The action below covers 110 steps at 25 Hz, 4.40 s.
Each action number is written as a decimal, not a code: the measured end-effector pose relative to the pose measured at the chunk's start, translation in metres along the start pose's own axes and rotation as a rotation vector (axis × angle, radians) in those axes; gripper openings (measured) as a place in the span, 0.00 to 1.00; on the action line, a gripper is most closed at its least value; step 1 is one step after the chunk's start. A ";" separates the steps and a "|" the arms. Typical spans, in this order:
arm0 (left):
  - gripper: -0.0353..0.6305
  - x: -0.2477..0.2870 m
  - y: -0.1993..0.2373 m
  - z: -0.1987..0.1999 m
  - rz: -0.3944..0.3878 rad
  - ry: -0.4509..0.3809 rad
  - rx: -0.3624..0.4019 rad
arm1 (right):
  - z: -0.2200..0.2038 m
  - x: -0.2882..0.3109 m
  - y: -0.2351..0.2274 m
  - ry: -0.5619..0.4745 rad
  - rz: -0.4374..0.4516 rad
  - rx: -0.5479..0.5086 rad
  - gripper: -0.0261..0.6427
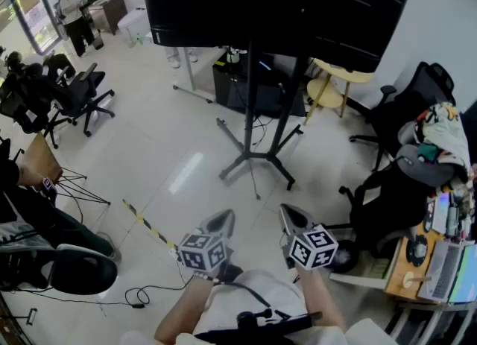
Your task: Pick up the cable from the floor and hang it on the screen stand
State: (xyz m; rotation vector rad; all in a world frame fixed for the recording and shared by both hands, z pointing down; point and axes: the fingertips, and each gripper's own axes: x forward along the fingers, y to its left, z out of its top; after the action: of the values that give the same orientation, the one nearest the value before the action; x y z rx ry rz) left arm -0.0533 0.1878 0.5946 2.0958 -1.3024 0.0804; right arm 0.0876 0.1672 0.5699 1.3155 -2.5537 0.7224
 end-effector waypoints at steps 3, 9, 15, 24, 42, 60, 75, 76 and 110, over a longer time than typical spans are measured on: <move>0.05 0.006 0.012 0.009 -0.008 0.000 0.004 | 0.003 0.018 0.004 0.010 -0.006 -0.001 0.05; 0.05 0.013 0.036 0.011 -0.032 0.027 0.010 | -0.001 0.044 0.015 0.028 -0.035 -0.021 0.05; 0.05 0.029 0.053 0.013 -0.052 0.061 0.013 | -0.001 0.060 0.020 0.054 -0.069 -0.082 0.05; 0.05 0.095 0.068 0.040 -0.057 0.090 0.034 | 0.030 0.104 -0.025 0.053 -0.097 -0.066 0.06; 0.05 0.279 0.080 0.129 -0.010 0.105 0.067 | 0.141 0.220 -0.168 0.049 -0.051 -0.037 0.06; 0.05 0.410 0.163 0.130 0.191 0.157 0.031 | 0.159 0.282 -0.237 0.115 0.003 -0.007 0.06; 0.06 0.510 0.259 0.153 0.297 0.220 -0.004 | 0.170 0.358 -0.273 0.126 -0.052 0.104 0.06; 0.10 0.518 0.265 0.153 0.297 0.227 -0.008 | 0.169 0.361 -0.275 0.131 -0.057 0.107 0.06; 0.17 0.634 0.325 0.108 0.265 0.410 -0.102 | 0.162 0.390 -0.342 0.179 -0.221 0.182 0.06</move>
State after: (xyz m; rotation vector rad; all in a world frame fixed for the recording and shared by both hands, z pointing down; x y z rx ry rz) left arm -0.0315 -0.4586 0.9123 1.6962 -1.2872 0.5195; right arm 0.1413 -0.3606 0.6893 1.4843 -2.2043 0.9947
